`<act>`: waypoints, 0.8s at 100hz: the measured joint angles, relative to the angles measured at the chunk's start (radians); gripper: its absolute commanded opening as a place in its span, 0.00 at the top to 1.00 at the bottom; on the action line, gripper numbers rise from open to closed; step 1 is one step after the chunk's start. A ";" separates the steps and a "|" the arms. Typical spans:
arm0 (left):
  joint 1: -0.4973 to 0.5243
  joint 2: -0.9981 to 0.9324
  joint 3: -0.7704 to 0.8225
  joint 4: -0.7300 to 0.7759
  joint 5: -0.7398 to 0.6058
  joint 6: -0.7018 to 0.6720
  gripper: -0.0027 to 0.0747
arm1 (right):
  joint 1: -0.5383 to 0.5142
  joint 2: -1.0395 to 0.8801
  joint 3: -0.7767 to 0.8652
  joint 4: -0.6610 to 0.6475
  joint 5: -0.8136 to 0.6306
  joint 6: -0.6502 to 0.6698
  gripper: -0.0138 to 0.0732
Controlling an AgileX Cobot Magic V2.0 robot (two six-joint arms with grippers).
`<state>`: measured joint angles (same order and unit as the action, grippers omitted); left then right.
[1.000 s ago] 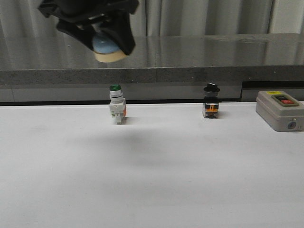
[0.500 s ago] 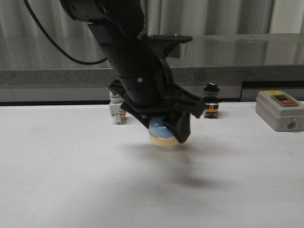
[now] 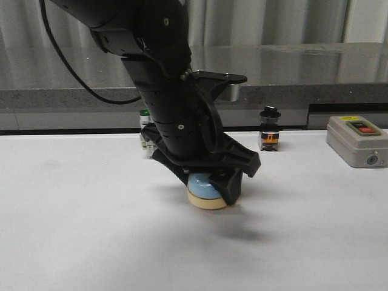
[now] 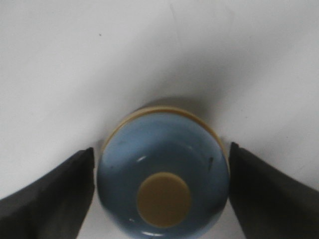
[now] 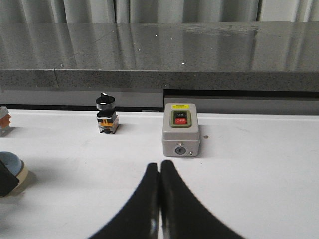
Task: Place and press bell with both arms
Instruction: 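Lift the bell with the left gripper and lower it at table center, then open the left gripper and raise it away from the bell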
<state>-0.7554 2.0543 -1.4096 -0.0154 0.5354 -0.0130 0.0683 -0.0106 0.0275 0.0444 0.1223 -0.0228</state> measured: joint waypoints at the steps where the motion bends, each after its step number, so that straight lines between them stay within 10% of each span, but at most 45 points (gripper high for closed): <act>1: -0.001 0.000 0.000 0.000 0.000 0.000 0.11 | 0.000 0.000 0.000 0.000 0.000 0.000 0.91; 80: 0.066 -0.273 0.017 0.000 0.000 0.000 0.07 | 0.000 0.000 0.000 0.000 0.000 0.000 0.91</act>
<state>-0.6889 1.7816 -1.3924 -0.0154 0.5353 -0.0130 0.0683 -0.0106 0.0275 0.0444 0.1223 -0.0228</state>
